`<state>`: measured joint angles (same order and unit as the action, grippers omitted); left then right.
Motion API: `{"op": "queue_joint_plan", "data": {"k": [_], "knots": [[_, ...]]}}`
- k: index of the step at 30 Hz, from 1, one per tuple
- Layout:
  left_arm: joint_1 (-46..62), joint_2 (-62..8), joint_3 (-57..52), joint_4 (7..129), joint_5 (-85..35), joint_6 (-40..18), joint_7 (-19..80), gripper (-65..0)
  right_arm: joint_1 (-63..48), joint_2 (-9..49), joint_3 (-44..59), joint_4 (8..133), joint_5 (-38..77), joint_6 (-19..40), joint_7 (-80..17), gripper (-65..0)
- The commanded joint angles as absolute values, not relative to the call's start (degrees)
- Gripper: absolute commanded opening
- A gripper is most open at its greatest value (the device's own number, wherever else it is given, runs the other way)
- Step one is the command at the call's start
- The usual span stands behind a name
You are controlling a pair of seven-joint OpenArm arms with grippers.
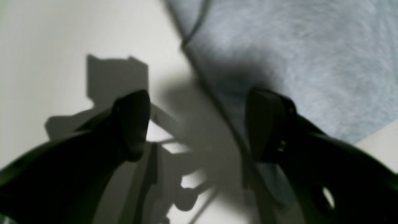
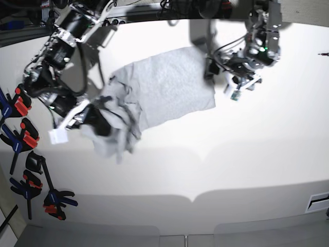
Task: Fold the T-shirt properly
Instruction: 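Fold the held end over the shirt with the right gripper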
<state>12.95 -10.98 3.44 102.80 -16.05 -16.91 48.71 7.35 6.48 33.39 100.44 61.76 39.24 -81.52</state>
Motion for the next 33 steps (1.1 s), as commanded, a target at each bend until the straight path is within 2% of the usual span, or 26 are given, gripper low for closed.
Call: {"op": "queue_joint_plan", "data": {"k": [1, 7, 17, 21, 28, 31, 32, 33], "knots": [[12.3, -11.2, 4.4, 103.8, -15.6, -16.1, 46.3, -20.5, 7.7, 6.1, 32.1, 103.0, 64.2, 39.4, -80.0, -65.0], [12.2, -11.2, 10.3, 103.8, -10.3, -12.5, 44.0, -20.5, 3.6, 1.2, 23.7, 105.5, 62.5, 39.5, -80.0, -65.0], [12.2, -11.3, 10.5, 104.1, -10.3, -12.4, 45.0, -20.5, 0.1, -5.2, 13.6, 105.5, 50.4, 39.4, -80.0, -65.0], [12.2, -11.5, 10.5, 108.5, -1.3, -11.9, 47.4, -20.5, 0.1, -5.2, 11.4, 105.5, 45.6, 38.5, -80.0, -65.0], [12.2, -11.5, 10.4, 122.0, 17.8, 5.3, 48.1, -20.5, 0.1, -5.2, 11.2, 105.5, 44.9, 38.2, -80.0, -65.0], [12.2, -11.5, 10.4, 124.0, 20.1, 6.2, 48.1, -20.5, 0.1, -5.2, 11.2, 105.5, 45.6, 36.7, -80.0, -65.0], [12.2, -11.5, 10.5, 124.1, 20.0, 6.2, 48.1, -20.5, 0.1, -5.2, 11.2, 105.5, 46.4, 36.1, -80.0, -63.3], [12.2, -11.5, 10.5, 124.1, 19.9, 6.2, 48.1, -20.5, 0.1, -5.2, 11.2, 105.5, 47.5, 36.0, -80.0, -57.0]]}}
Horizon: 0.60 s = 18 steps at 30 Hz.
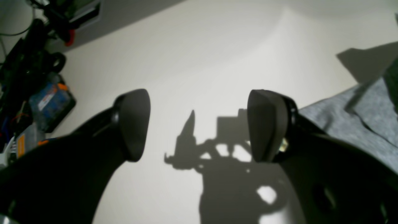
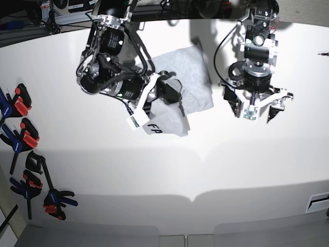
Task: Fold the T-shirt properly
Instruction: 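Fold the held end over the shirt with the right gripper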
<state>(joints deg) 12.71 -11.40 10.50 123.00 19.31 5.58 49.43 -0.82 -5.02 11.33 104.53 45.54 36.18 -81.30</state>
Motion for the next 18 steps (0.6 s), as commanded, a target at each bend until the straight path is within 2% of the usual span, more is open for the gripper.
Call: {"op": "queue_joint_plan", "data": {"k": [1, 3, 4, 13, 18], "knots": [[12.2, -11.5, 10.5, 124.1, 19.9, 6.2, 48.1, -20.5, 0.1, -5.2, 11.2, 105.5, 49.2, 36.0, -80.0, -51.0], [12.2, -11.5, 10.5, 124.1, 19.9, 6.2, 48.1, -20.5, 0.1, -5.2, 11.2, 105.5, 53.5, 36.0, -80.0, -42.8], [12.2, -11.5, 10.5, 124.1, 19.9, 6.2, 48.1, -20.5, 0.1, -5.2, 11.2, 105.5, 55.8, 36.0, -80.0, -41.3], [12.2, -11.5, 10.5, 124.1, 19.9, 6.2, 48.1, -20.5, 0.1, -5.2, 4.7, 105.5, 74.3, 38.8, -80.0, -41.2], [12.3, -11.5, 10.5, 124.1, 19.9, 6.2, 48.2, -20.5, 1.0, -5.2, 2.8, 105.5, 73.5, 40.0, -80.0, -41.3]]}}
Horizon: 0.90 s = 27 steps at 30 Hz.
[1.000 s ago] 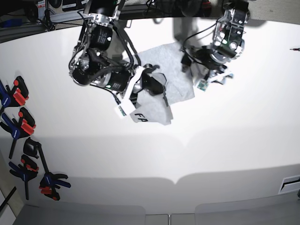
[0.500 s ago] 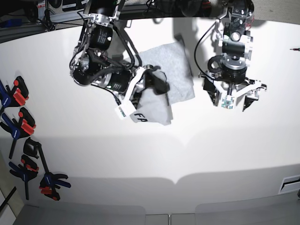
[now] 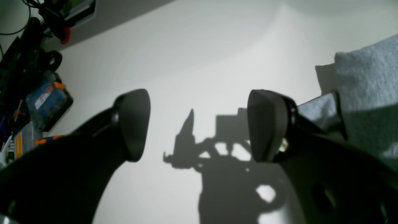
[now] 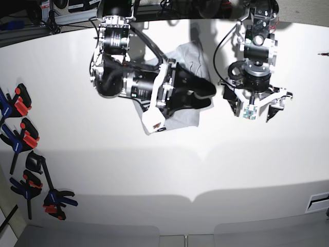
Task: Fold the T-shirt properly
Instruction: 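Fold the held end over the shirt with the right gripper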
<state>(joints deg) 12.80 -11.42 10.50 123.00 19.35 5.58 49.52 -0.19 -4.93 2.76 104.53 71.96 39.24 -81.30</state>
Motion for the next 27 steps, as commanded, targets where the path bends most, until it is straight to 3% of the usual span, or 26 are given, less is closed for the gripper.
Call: {"op": "queue_joint_plan", "data": {"k": [1, 10, 27], "knots": [[12.3, -11.5, 10.5, 124.1, 19.9, 6.2, 48.2, -20.5, 1.6, -5.2, 3.0, 105.5, 71.5, 40.0, -80.0, -41.3], [12.3, -11.5, 10.5, 124.1, 19.9, 6.2, 48.1, -20.5, 5.6, -5.5, 6.3, 105.5, 27.6, 31.4, -72.0, -41.3], [12.3, -11.5, 10.5, 124.1, 17.3, 6.2, 48.1, -20.5, 5.6, -9.0, 6.3, 99.7, 12.2, 27.1, -64.2, -41.3]]}}
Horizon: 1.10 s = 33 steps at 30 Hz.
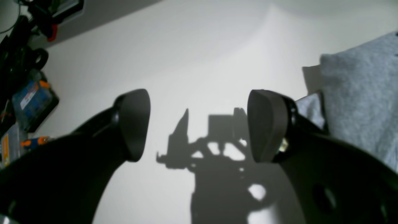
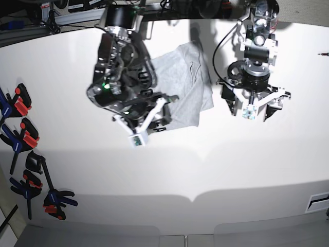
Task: Fold the T-shirt properly
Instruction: 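Fold the held end over the shirt with the right gripper, then grasp the folded bundle with both grippers and lift it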
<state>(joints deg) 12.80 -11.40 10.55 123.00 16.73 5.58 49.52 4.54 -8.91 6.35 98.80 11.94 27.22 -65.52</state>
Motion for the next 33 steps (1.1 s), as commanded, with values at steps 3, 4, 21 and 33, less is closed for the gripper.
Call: {"op": "queue_joint_plan", "data": {"k": [3, 4, 21, 33], "knots": [[12.3, -11.5, 10.5, 124.1, 17.3, 6.2, 48.2, -20.5, 5.6, -9.0, 4.1, 94.7, 12.4, 26.9, -63.8, -41.3], [12.3, -11.6, 10.5, 124.1, 17.3, 6.2, 48.2, -20.5, 5.6, -9.0, 3.0, 92.9, 13.1, 26.9, -63.7, -41.3], [12.4, -11.6, 10.5, 124.1, 17.2, 6.2, 49.0, -20.5, 11.9, -9.0, -14.4, 91.3, 24.4, 35.2, -58.4, -41.3], [18.5, -11.6, 13.3, 126.9, -20.9, -11.9, 51.9, -20.5, 16.4, -5.4, 6.3, 91.1, 12.9, 32.8, -54.9, -41.3]]}}
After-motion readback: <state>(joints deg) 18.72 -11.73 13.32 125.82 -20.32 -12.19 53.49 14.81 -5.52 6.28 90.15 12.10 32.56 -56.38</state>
